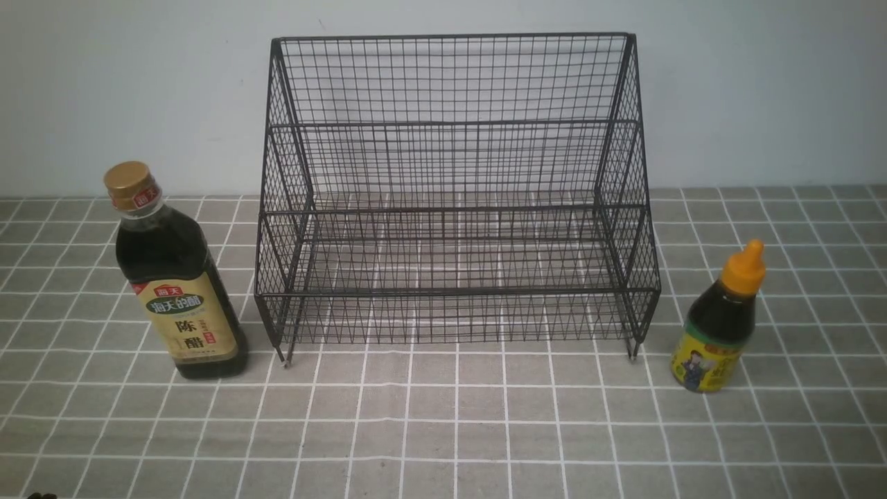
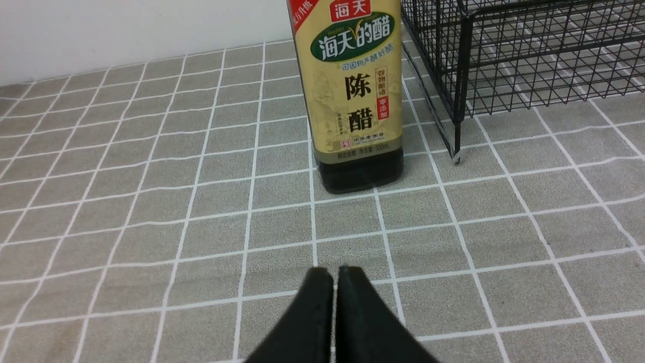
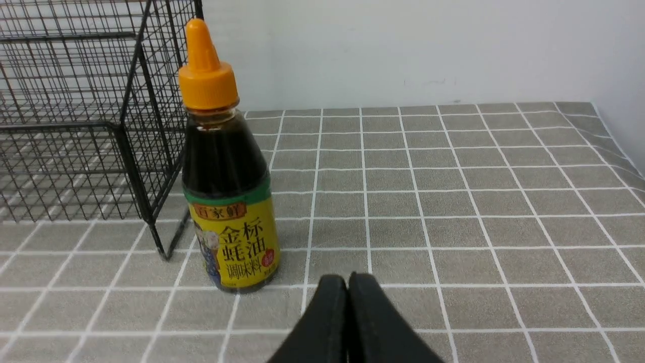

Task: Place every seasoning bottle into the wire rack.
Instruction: Use the right arm to grab the condiment bottle closest to it, then use the right arm to put the condiment bottle back on the shelf, then use the left arm to grab the condiment bottle closest to it

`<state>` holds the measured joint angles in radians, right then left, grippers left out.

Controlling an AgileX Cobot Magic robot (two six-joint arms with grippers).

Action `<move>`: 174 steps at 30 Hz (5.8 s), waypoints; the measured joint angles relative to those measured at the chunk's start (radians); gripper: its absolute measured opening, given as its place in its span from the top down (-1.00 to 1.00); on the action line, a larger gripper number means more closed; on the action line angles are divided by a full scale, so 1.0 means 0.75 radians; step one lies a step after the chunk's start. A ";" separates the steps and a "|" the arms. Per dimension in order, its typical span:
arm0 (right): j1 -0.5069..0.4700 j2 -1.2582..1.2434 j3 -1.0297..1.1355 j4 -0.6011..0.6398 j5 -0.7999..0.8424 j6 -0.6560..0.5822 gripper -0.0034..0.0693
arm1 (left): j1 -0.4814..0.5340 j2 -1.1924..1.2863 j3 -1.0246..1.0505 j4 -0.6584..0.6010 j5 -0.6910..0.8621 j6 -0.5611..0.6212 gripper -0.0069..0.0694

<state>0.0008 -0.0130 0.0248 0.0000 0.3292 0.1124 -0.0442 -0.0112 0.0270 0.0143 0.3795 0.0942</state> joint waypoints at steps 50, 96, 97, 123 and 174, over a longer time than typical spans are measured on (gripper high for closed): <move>0.200 2.003 -1.796 0.160 1.057 -0.212 -0.20 | 0.000 0.000 0.000 0.000 0.000 0.000 0.84; 0.625 2.284 -2.333 0.049 1.185 -0.131 0.07 | 0.000 0.000 0.000 0.000 0.001 0.000 0.84; 0.625 2.288 -2.337 0.047 1.174 -0.131 0.07 | 0.000 0.000 0.000 0.000 0.001 0.000 0.84; 0.625 2.475 -2.337 0.010 1.206 -0.135 0.08 | 0.000 0.000 0.000 0.000 0.001 0.000 0.84; 0.625 0.248 -1.116 -0.116 0.434 0.049 0.94 | 0.000 1.182 -0.817 -0.593 -0.324 0.385 0.59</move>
<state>0.4693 0.1732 -0.8122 -0.0872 0.6550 0.1495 -0.0442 0.8754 -0.5855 -0.4302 0.1367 0.3832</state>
